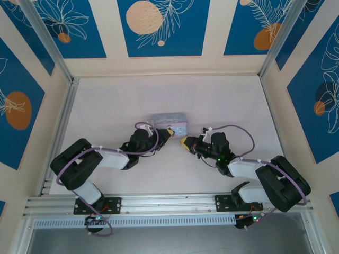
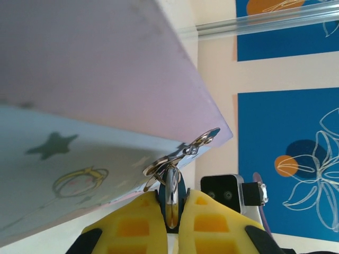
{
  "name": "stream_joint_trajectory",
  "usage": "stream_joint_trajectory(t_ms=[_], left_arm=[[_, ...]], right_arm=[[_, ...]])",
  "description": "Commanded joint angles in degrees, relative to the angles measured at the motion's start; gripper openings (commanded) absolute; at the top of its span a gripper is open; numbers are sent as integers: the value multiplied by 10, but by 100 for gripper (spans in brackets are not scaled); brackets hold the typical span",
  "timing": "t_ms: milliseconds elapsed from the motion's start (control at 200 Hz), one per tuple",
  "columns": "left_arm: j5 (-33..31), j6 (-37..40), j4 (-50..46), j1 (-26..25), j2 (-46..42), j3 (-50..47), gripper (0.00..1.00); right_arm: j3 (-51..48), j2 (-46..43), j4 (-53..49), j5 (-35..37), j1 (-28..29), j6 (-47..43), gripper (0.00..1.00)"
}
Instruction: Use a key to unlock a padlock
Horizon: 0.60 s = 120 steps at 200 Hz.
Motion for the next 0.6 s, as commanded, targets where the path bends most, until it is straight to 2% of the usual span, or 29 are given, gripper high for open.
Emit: stream_joint_trajectory(t_ms=[0,210,595], left_arm=[[30,-33,64,8,13,4,0],[34,-64,92,10,32,4,0],[21,-66,84,9,23,3,0]], right_arm=[[6,-21,-11,20,1,-1,0],[11,-23,-14,41,-2,3,0],[17,-25,-22,93,0,36,0]])
